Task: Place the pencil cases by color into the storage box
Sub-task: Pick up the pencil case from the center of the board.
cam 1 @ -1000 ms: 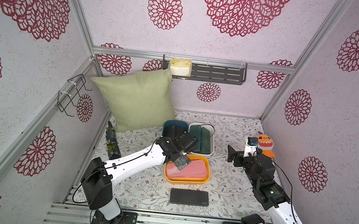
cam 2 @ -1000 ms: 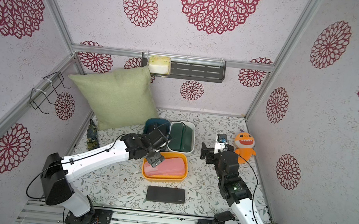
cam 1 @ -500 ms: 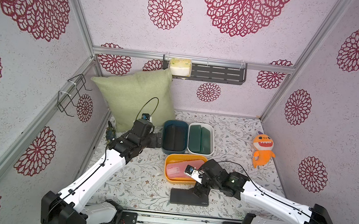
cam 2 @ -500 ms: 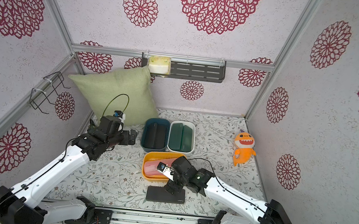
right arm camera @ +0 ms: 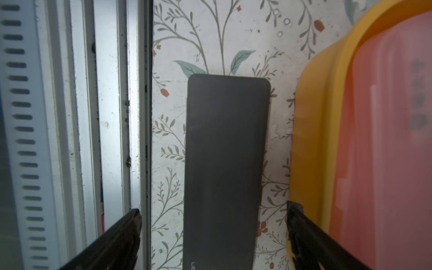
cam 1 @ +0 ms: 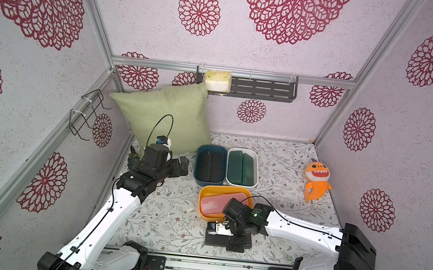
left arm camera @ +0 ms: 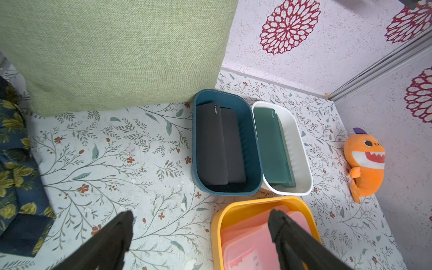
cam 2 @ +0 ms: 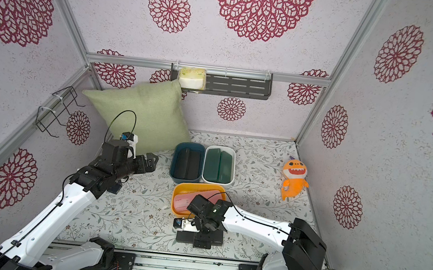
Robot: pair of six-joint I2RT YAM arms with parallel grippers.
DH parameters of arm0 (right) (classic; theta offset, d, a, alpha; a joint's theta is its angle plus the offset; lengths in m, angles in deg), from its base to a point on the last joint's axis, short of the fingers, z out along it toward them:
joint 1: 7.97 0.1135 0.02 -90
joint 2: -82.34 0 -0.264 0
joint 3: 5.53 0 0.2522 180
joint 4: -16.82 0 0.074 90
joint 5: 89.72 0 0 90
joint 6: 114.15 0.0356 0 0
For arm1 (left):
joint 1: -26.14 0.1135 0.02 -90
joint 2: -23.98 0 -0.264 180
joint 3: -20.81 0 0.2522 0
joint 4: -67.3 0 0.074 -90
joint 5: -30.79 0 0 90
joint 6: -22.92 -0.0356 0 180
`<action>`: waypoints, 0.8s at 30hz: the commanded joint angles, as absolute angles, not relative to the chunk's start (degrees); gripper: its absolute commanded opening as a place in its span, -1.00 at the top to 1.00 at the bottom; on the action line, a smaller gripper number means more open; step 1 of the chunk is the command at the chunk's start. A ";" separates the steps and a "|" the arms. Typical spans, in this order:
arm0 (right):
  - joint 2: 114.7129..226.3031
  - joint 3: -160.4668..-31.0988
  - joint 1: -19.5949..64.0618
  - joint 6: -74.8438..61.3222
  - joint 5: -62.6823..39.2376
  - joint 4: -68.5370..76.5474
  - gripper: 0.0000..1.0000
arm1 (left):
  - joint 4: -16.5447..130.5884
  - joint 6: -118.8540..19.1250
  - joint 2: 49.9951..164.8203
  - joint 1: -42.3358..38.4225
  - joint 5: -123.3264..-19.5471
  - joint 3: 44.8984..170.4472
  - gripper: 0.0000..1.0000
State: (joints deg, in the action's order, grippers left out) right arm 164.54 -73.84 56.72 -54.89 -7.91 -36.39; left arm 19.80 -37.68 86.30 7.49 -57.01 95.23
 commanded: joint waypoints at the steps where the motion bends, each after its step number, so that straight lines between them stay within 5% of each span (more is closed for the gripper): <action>1: 164.24 -75.19 57.41 -56.47 -10.19 -38.11 -0.98 | 20.67 -38.19 85.77 7.96 -59.00 94.87 -0.95; 24: 169.82 -73.35 57.70 -49.34 -7.55 -31.66 -0.98 | 21.34 -41.06 83.25 8.05 -64.55 92.13 -0.95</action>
